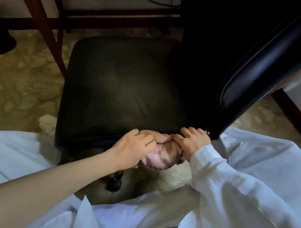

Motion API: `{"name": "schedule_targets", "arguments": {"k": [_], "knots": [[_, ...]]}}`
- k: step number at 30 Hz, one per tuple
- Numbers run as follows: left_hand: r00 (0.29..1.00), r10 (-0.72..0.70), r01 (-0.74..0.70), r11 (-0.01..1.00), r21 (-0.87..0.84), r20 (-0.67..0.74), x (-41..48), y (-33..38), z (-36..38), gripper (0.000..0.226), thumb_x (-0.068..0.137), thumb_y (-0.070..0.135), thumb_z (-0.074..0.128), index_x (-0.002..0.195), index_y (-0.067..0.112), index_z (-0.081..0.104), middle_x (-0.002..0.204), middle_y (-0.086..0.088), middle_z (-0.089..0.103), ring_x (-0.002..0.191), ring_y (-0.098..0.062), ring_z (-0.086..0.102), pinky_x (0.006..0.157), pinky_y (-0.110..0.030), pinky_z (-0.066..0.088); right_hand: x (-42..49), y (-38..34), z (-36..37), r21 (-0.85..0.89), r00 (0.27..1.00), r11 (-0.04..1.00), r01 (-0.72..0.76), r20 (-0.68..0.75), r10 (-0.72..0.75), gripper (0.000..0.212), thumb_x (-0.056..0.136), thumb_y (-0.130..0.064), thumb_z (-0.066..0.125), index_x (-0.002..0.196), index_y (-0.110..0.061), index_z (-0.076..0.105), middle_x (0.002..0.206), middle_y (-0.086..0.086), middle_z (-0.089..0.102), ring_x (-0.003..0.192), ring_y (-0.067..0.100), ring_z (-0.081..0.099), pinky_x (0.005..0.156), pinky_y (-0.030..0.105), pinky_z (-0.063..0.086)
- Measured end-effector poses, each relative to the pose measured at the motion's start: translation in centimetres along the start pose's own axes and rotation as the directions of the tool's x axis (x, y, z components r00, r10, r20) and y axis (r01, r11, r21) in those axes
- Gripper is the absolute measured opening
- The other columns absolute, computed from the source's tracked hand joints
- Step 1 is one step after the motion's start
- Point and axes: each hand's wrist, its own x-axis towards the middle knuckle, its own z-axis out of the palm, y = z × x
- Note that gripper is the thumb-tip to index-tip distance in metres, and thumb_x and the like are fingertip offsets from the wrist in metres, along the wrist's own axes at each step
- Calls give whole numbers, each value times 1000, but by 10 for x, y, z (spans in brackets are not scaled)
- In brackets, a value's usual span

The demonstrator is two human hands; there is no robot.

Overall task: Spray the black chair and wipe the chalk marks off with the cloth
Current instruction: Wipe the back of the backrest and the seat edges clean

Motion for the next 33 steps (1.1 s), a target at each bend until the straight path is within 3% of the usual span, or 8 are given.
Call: {"name": "schedule_targets", "arguments": {"k": [7, 11, 15, 19, 22, 25, 30, 33], "knots": [[980, -162, 164, 986, -5, 111, -130, -72, -23, 39, 54, 6, 81, 90, 15, 69, 94, -4, 68, 85, -21, 66, 69, -29, 52, 52, -141, -32, 62, 932, 936, 347, -132, -337, 42, 38, -35, 87, 75, -21, 74, 79, 3, 66, 68, 22, 63, 59, 27, 50], [831, -497, 512, 859, 4, 248, -188, -113, -34, 55, 56, -4, 74, 109, 9, 65, 109, -9, 65, 83, -30, 67, 61, -35, 55, 71, -211, -52, 66, 898, 897, 436, -87, -431, 42, 84, -23, 60, 124, -10, 54, 124, 12, 50, 112, 29, 48, 91, 39, 40], [717, -666, 684, 730, -19, 205, -204, -127, -44, 61, 68, -5, 66, 126, 10, 59, 125, -8, 58, 97, -35, 61, 70, -34, 49, 87, -241, -58, 93, 901, 898, 429, -118, -418, 50, 87, -23, 59, 133, -11, 43, 132, 11, 43, 120, 28, 41, 98, 38, 37], [813, -553, 577, 806, -132, 180, -183, -116, -42, 55, 64, -10, 70, 114, 10, 64, 119, -7, 61, 99, -28, 61, 72, -26, 45, 82, -211, -47, 96, 896, 893, 440, -117, -429, 51, 85, -24, 63, 131, -12, 45, 129, 11, 47, 117, 28, 44, 96, 38, 38], [871, -456, 484, 861, -155, 185, -153, -96, -38, 49, 60, -4, 78, 105, 9, 65, 107, -7, 62, 93, -24, 63, 69, -19, 44, 68, -168, -37, 94, 898, 901, 424, -169, -405, 54, 63, -33, 80, 111, -14, 64, 103, 9, 62, 93, 27, 59, 76, 36, 49], [918, -366, 387, 910, -147, 150, -113, -69, -29, 60, 50, 3, 86, 107, 8, 67, 110, -10, 65, 102, -26, 64, 80, -31, 55, 49, -116, -26, 73, 943, 950, 303, -166, -288, 62, 37, -39, 88, 94, -19, 73, 79, 5, 65, 69, 25, 63, 59, 27, 50], [960, -258, 278, 918, -284, 106, -23, -18, -17, 57, 52, 4, 82, 106, 4, 65, 110, -16, 64, 105, -33, 61, 88, -38, 51, 14, -30, -10, 66, 995, 994, 91, -34, -89, 77, 16, -30, 90, 91, -19, 74, 75, 9, 67, 61, 32, 63, 52, 34, 54], [982, -155, 179, 951, -254, 110, 9, 7, -8, 62, 32, 12, 89, 90, 5, 69, 90, -11, 68, 85, -29, 66, 78, -33, 56, 4, 0, -5, 112, 999, 993, -34, 37, 30, 73, 16, -24, 91, 87, -21, 74, 72, 6, 66, 58, 31, 62, 48, 34, 53]]}}
